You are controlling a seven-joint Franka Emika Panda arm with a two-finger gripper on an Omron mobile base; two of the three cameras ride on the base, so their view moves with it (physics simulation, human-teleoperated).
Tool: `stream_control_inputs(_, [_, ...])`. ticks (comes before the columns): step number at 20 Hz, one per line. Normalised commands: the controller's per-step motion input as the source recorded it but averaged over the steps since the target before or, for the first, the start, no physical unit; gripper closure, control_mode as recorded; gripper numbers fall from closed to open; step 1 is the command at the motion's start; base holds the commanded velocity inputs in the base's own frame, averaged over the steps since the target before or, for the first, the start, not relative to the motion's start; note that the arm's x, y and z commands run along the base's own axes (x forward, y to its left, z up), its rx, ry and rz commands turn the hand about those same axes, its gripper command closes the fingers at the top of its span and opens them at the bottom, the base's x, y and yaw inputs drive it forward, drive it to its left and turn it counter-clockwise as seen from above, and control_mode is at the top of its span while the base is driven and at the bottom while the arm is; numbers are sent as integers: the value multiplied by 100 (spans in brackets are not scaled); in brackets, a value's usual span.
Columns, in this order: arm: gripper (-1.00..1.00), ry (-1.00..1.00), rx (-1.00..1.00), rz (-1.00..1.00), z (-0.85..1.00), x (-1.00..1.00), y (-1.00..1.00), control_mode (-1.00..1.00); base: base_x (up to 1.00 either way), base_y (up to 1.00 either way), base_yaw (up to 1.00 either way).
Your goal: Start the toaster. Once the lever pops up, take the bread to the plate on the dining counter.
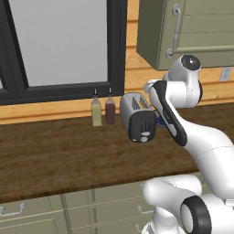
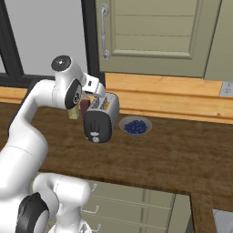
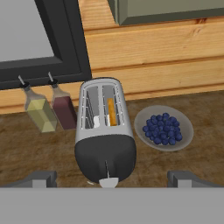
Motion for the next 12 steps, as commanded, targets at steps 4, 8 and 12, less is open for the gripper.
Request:
stream_control_inputs(4, [-100, 0, 0, 0, 0, 0, 0, -100, 0, 0, 0])
stream_control_inputs(8, [-100, 0, 0, 0, 0, 0, 0, -100, 0, 0, 0])
stream_control_inputs(12, [-100, 0, 0, 0, 0, 0, 0, -100, 0, 0, 0])
